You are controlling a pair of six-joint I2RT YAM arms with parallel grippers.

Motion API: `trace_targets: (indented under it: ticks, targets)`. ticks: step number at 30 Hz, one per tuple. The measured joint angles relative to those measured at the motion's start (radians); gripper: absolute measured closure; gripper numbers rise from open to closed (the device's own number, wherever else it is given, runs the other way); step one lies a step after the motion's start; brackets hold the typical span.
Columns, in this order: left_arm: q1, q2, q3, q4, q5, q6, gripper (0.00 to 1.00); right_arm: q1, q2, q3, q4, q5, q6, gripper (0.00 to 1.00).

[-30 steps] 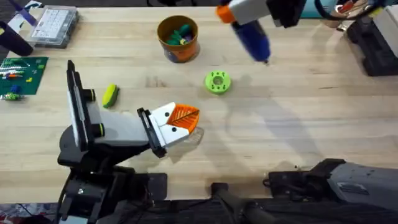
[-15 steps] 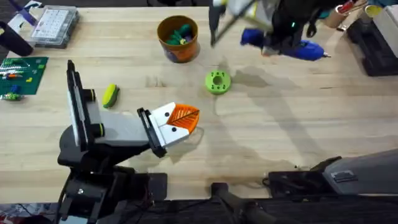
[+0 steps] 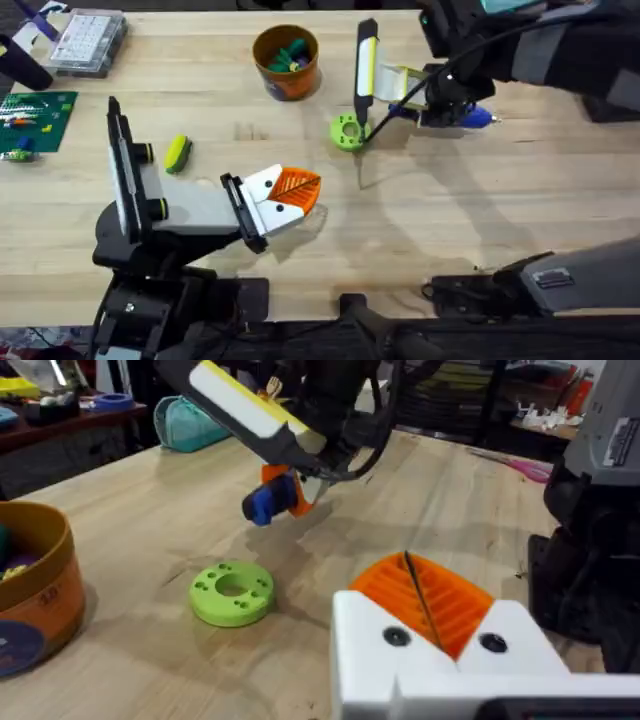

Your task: Pick up the gripper from the table and insert it into the empty holder that is missing its gripper. Then pick up a screw, insert it into the mounting hole, and use the screwdriver to tighten it. Finally, clean up the table by picking up the vegetable and placing it into the bucket.

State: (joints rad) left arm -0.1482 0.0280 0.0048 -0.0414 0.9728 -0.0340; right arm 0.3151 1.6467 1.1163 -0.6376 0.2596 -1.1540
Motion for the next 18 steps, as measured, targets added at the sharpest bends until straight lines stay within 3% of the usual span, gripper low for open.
trace_targets:
  ticks: [10,18]
  targets:
    - [0.0,0.0,0.0,0.0,0.0,0.0,0.989,-0.11,0.102,-0.009,0.03,-0.047,-0.034,0.971]
    - [0.0,0.0,0.0,0.0,0.0,0.0,0.989,-0.116,0.12,-0.006,0.035,-0.04,-0.059,0.973]
